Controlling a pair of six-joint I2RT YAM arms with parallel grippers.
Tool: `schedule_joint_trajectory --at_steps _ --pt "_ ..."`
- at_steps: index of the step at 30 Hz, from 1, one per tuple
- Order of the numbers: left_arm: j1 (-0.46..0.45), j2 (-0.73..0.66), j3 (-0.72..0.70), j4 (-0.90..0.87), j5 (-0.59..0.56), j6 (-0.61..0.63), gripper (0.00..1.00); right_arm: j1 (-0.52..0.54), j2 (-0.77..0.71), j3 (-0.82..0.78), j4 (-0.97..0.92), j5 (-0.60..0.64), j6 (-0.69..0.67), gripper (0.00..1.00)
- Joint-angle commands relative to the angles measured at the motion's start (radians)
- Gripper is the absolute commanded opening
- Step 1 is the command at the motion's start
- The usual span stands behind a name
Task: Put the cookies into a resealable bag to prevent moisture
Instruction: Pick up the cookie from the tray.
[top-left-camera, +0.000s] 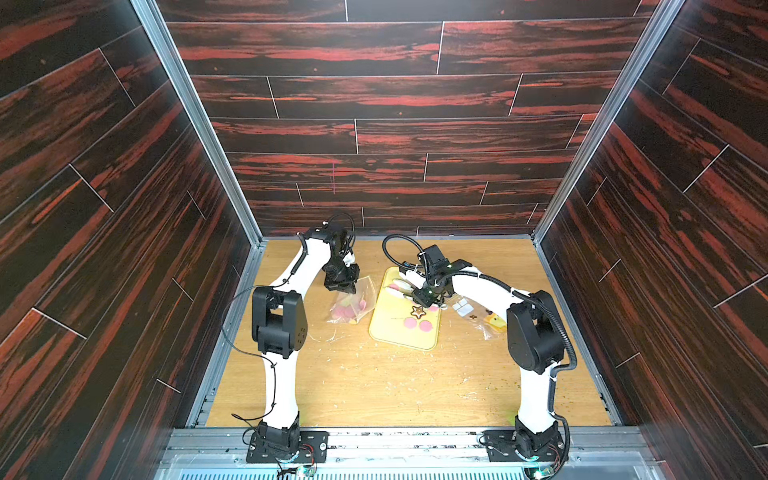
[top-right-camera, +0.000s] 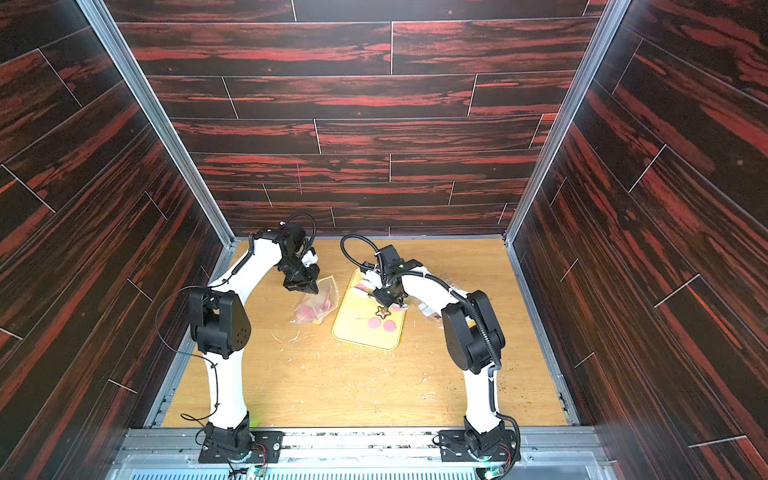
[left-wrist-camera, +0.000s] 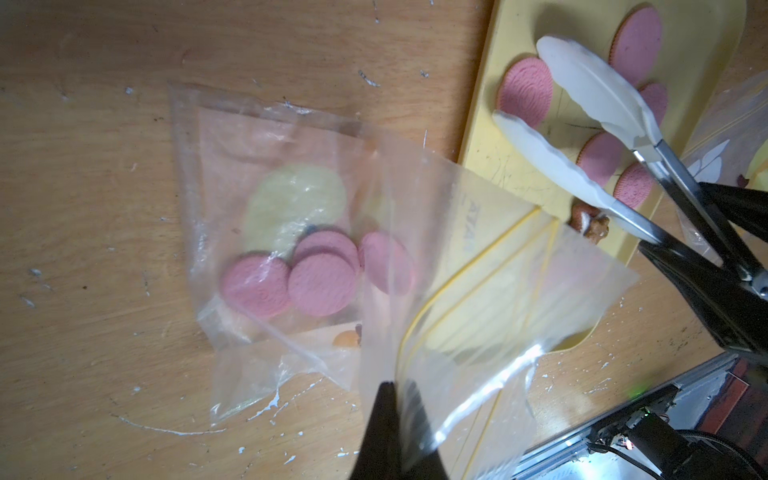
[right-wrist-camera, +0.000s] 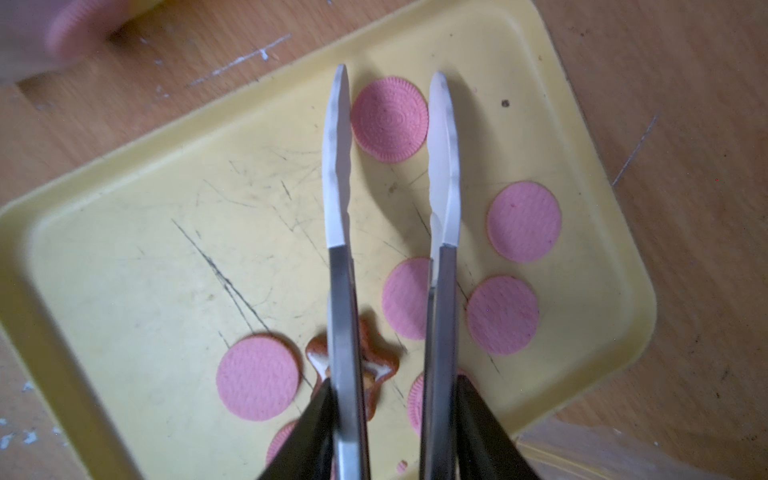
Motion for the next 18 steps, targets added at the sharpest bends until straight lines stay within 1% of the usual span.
schedule_joint_trajectory --at_steps 1,11,18 --pt "0.005 -0.023 0.016 -0.028 -0.002 0.020 0.00 0.002 -0.014 0.012 -0.017 0.003 -0.002 0.44" --pt "0.005 -0.015 0.026 -0.028 -0.002 0.019 0.00 0.002 -0.149 -0.043 -0.005 -0.005 0.017 0.44" --pt "0.005 -0.002 0.039 -0.029 0.001 0.015 0.00 0.019 -0.299 -0.087 0.013 -0.097 0.038 0.44"
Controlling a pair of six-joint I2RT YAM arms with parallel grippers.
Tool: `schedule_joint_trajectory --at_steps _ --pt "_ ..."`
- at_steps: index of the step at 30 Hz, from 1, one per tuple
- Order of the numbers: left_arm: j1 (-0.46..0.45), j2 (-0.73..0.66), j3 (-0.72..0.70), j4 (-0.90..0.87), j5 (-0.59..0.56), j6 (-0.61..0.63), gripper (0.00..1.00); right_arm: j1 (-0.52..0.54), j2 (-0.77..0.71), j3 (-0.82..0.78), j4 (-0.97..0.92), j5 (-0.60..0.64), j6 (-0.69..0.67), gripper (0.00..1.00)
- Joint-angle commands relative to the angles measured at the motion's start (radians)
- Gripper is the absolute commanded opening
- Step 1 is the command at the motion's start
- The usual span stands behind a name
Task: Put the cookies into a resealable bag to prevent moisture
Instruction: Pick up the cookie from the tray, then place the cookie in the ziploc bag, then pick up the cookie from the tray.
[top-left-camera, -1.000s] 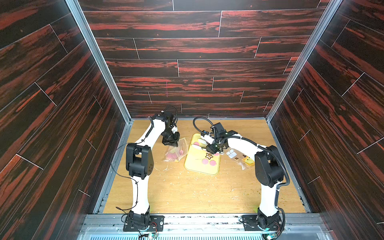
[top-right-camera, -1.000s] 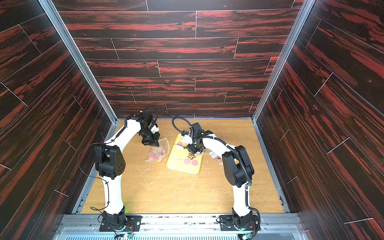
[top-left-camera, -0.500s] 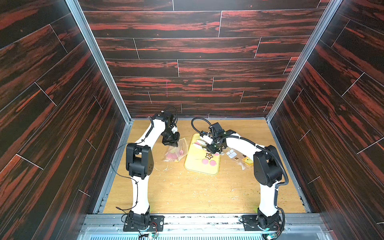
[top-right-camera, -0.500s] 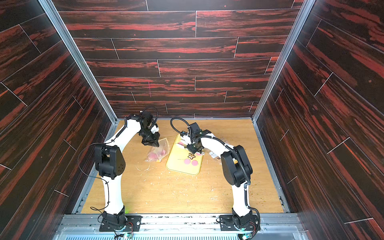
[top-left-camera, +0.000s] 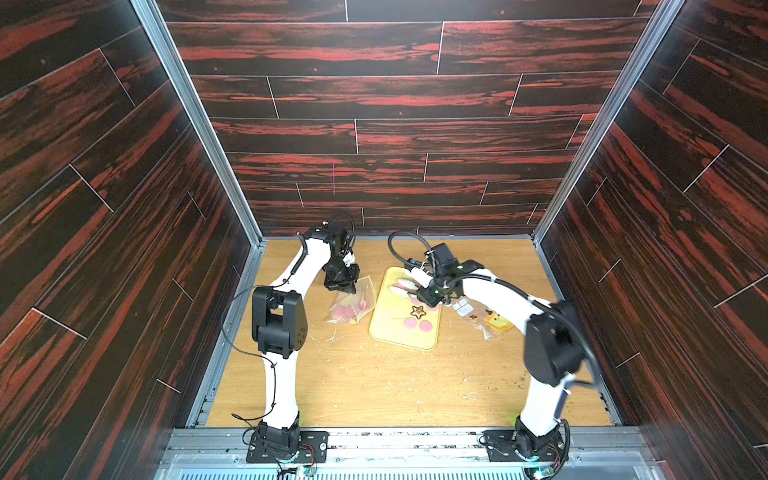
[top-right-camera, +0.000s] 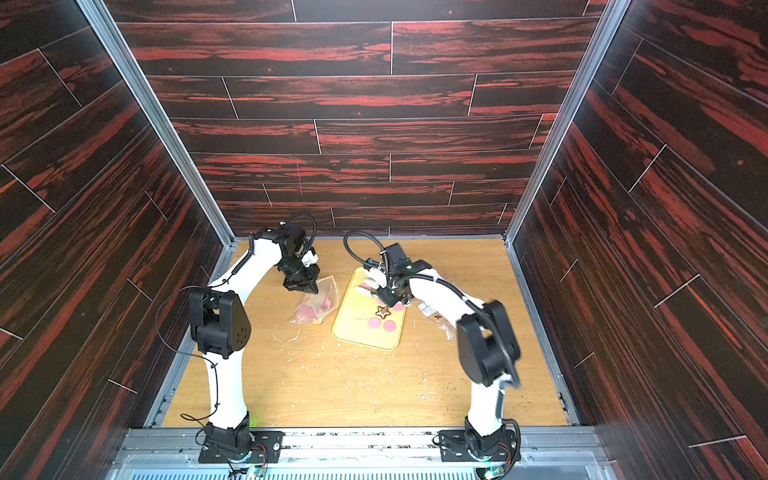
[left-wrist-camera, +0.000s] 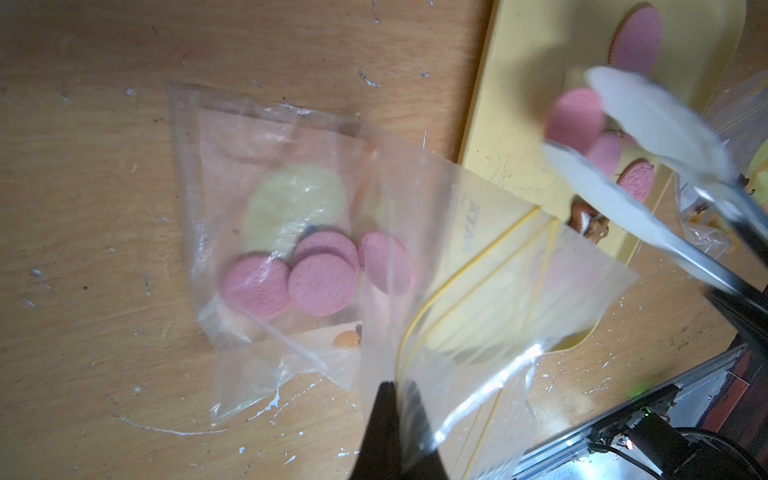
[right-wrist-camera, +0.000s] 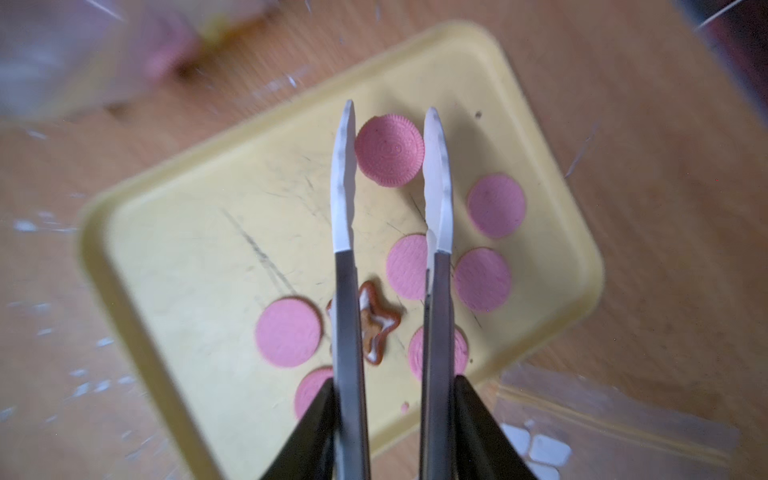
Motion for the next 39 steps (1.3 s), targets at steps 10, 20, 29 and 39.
schedule_joint_trajectory --at_steps 10,20,29,39 --pt "0.005 -0.002 0.038 -0.038 0.003 0.016 0.00 0.116 -0.064 0.064 0.052 -0.189 0.038 0.44" --pt "0.007 -0.007 0.040 -0.042 0.000 0.021 0.00 0.121 -0.093 0.044 0.063 -0.169 0.037 0.56" --pt "0.011 -0.016 0.030 -0.044 0.002 0.026 0.00 0.008 -0.342 -0.254 -0.013 -0.065 0.068 0.55" --pt "0.011 0.002 0.039 -0.028 0.010 0.017 0.00 0.043 -0.442 -0.452 -0.128 -0.080 0.165 0.52"
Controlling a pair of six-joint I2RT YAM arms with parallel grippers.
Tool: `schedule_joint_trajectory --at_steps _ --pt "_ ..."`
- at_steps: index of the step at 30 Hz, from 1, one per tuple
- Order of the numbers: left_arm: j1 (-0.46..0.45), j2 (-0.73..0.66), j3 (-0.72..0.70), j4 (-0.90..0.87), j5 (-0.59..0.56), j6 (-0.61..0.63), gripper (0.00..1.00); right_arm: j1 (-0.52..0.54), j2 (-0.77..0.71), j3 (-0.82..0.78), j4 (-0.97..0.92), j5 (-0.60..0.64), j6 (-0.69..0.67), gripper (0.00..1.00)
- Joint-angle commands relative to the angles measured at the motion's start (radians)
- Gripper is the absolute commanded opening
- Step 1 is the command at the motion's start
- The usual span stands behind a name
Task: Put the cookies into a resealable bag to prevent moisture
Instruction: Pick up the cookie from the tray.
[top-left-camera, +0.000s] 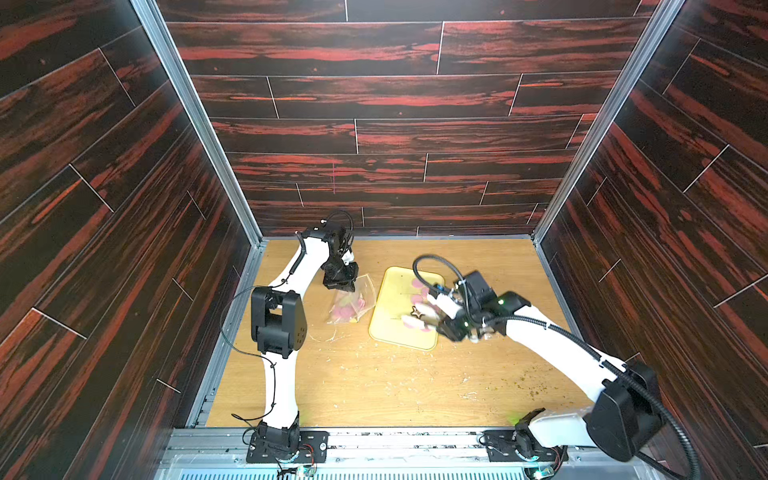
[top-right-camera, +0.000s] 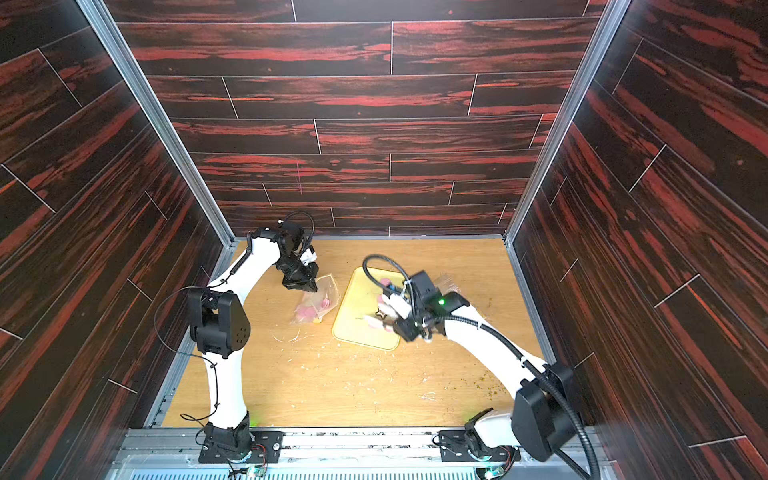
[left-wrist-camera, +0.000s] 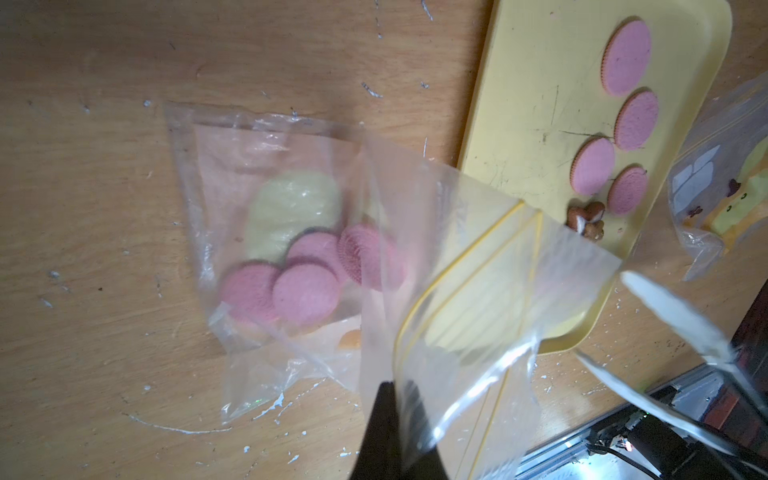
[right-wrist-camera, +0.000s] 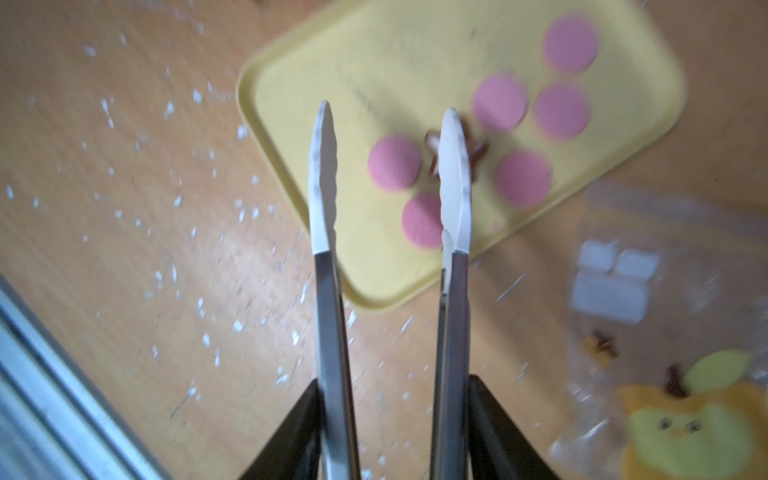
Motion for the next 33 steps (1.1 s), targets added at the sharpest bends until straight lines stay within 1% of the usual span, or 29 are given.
schedule_joint_trajectory --at_steps 1,4,10,14,17,23,27,33 --pt "0.004 0.003 0.029 -0.028 0.011 0.014 0.00 0.014 0.018 -0.008 -0.009 -0.010 0.029 0.52" --pt "0.005 -0.007 0.022 -0.032 0.006 0.019 0.00 0.018 0.078 0.004 0.011 0.012 0.023 0.52" --pt "0.005 -0.028 -0.019 -0.019 0.003 0.019 0.00 0.026 0.139 0.033 0.026 0.055 0.027 0.50" --pt "0.005 -0.028 -0.025 -0.012 0.005 0.015 0.00 0.063 0.180 0.063 0.031 0.080 0.014 0.49" --pt "0.005 -0.032 -0.023 -0.013 0.003 0.016 0.00 0.092 0.211 0.077 0.022 0.125 0.004 0.49" --pt "0.005 -0.030 -0.021 -0.014 0.002 0.016 0.00 0.135 0.236 0.083 0.001 0.233 -0.008 0.48" --pt "0.005 -0.029 -0.024 -0.016 0.003 0.017 0.00 0.163 0.262 0.097 0.000 0.247 -0.028 0.47" --pt "0.005 -0.029 -0.019 -0.014 0.000 0.016 0.00 0.166 0.262 0.113 -0.006 0.269 -0.025 0.42"
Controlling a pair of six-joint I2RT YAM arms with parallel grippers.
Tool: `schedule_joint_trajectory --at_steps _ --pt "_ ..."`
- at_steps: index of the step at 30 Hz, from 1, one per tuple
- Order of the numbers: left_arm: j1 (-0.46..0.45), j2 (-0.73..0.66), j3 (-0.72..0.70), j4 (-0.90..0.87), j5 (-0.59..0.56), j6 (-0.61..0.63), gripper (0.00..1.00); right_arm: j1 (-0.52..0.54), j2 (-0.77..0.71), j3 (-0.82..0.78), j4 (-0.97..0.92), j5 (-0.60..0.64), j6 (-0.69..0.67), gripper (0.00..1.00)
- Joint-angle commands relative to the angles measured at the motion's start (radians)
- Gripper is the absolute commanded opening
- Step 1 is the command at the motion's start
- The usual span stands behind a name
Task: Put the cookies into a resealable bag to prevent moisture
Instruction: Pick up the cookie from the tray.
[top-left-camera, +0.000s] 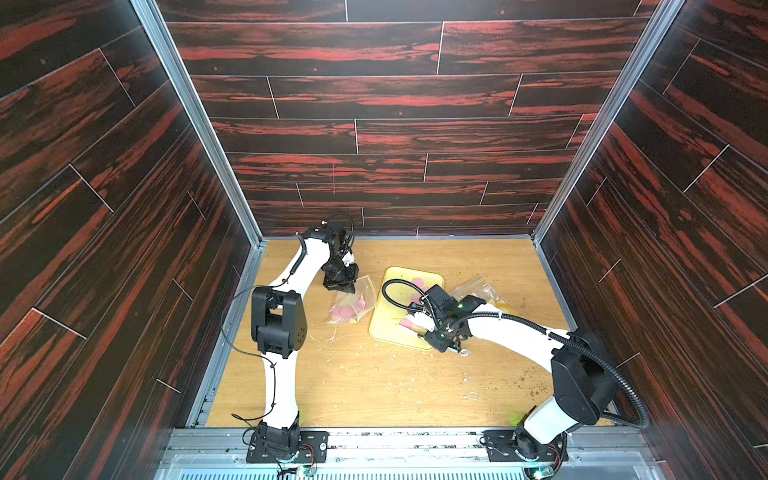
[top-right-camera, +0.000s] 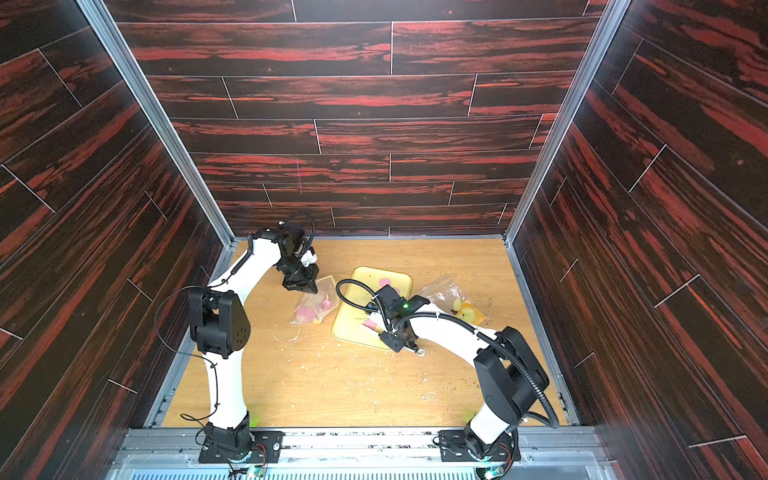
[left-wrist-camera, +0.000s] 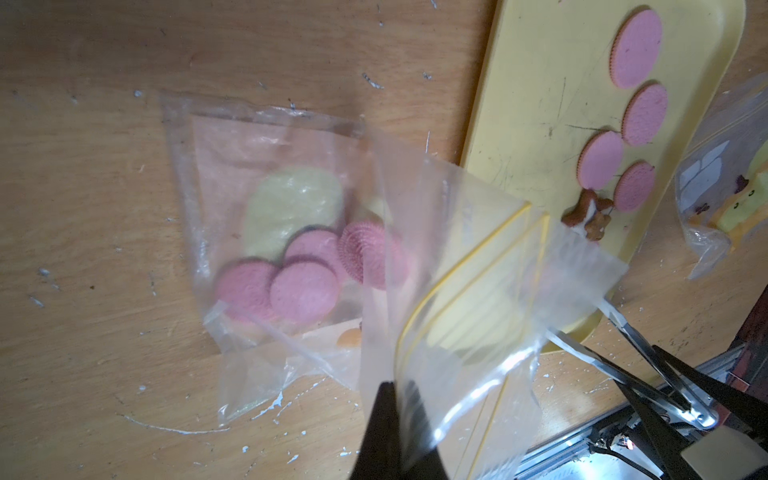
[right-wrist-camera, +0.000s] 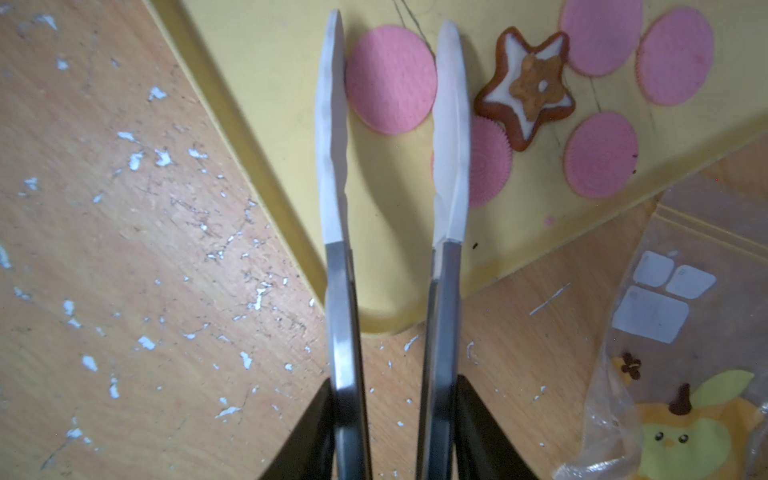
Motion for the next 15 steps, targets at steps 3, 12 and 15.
schedule_joint_trajectory --at_steps 3,12,15 --pt "0.005 -0.029 0.001 -0.020 0.000 0.016 0.00 0.004 -0.007 0.040 -0.013 0.016 -0.005 0.42" --pt "0.004 -0.020 0.009 -0.019 0.005 0.012 0.00 -0.031 -0.158 0.057 0.051 -0.072 0.003 0.41" --pt "0.004 -0.018 0.009 -0.022 0.006 0.013 0.00 -0.041 -0.202 0.100 0.085 -0.128 -0.002 0.41"
